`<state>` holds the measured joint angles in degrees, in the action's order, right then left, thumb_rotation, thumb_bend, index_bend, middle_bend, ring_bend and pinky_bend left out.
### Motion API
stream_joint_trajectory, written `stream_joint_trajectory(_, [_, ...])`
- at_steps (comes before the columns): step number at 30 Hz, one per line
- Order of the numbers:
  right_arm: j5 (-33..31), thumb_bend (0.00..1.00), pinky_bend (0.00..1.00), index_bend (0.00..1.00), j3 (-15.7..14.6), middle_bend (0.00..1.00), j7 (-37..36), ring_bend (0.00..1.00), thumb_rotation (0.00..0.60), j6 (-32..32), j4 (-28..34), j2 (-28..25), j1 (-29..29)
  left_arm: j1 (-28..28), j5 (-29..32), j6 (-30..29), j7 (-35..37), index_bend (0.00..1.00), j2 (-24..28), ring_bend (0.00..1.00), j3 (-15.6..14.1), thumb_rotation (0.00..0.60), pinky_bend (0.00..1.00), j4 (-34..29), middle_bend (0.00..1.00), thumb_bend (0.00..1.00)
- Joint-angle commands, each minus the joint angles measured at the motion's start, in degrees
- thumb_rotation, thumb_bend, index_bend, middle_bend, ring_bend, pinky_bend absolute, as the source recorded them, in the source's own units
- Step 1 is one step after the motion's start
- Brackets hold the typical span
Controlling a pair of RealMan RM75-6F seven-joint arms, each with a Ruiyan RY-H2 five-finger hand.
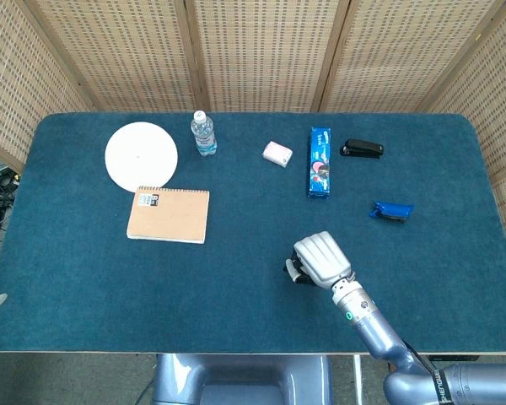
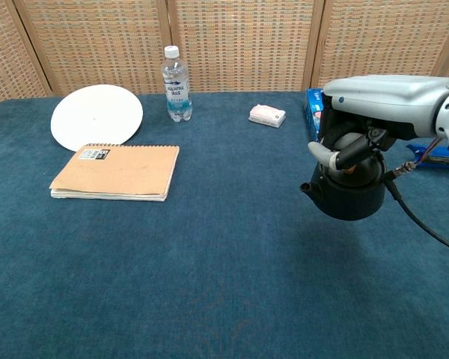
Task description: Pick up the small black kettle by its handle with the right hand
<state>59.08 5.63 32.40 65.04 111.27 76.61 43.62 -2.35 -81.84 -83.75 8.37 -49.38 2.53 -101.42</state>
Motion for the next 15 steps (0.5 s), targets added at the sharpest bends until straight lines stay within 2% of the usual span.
stream_joint_trajectory(1, [0.2, 0.93, 0.93, 1.0, 0.2, 1.0, 0.4, 1.0, 0.6, 0.1, -0.1, -0.2, 0.0, 0.0, -0.1, 0.0, 0.1, 0.0, 0.0, 0.0, 0.0, 0.6, 0.0, 0.0, 0.0, 0.0])
stream_joint_trajectory(7, [-1.5, 0.94, 0.93, 1.0, 1.4, 1.0, 2.5, 1.0, 0.6, 0.5, 0.1, -0.6, 0.4, 0.1, -0.2, -0.1, 0.7, 0.0, 0.2, 0.0, 0.0, 0.6, 0.0, 0.2, 0.0, 0.0])
stream_joint_trajectory(15, [-8.2, 0.94, 0.93, 1.0, 4.0, 1.0, 6.1, 1.0, 0.6, 0.9, 1.2, -0.9, 2.1, 0.1, -0.4, -0.1, 1.5, 0.0, 0.3, 0.0, 0.0, 0.6, 0.0, 0.4, 0.0, 0.0])
